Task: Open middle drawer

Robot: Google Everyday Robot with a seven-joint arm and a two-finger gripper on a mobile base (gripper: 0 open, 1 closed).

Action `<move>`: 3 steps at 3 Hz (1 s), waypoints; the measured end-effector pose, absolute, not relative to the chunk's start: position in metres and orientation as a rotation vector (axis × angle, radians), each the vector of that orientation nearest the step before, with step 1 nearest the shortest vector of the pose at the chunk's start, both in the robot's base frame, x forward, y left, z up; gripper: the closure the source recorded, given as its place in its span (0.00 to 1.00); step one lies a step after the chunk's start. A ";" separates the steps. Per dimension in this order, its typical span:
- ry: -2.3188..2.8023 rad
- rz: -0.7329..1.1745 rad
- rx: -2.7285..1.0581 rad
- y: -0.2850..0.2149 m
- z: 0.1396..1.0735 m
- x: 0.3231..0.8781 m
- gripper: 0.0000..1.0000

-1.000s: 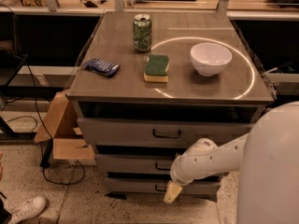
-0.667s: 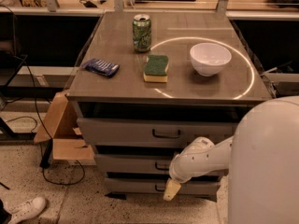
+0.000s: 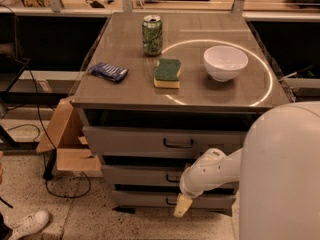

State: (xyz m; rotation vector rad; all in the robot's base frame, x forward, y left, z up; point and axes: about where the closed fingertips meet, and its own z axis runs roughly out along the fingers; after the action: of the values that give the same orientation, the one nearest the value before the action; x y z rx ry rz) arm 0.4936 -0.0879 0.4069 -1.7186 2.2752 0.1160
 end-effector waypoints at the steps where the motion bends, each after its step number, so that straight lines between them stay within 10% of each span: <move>1: 2.270 0.130 -1.741 -0.082 0.402 0.490 0.00; 3: 2.270 0.130 -1.741 -0.082 0.402 0.490 0.39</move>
Offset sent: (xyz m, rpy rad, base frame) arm -0.0031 0.0055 -0.0052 0.0001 0.0115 0.0163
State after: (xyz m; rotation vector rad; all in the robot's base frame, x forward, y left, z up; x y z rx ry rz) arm 0.4905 -0.0824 0.4019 -1.7412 2.2697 0.1298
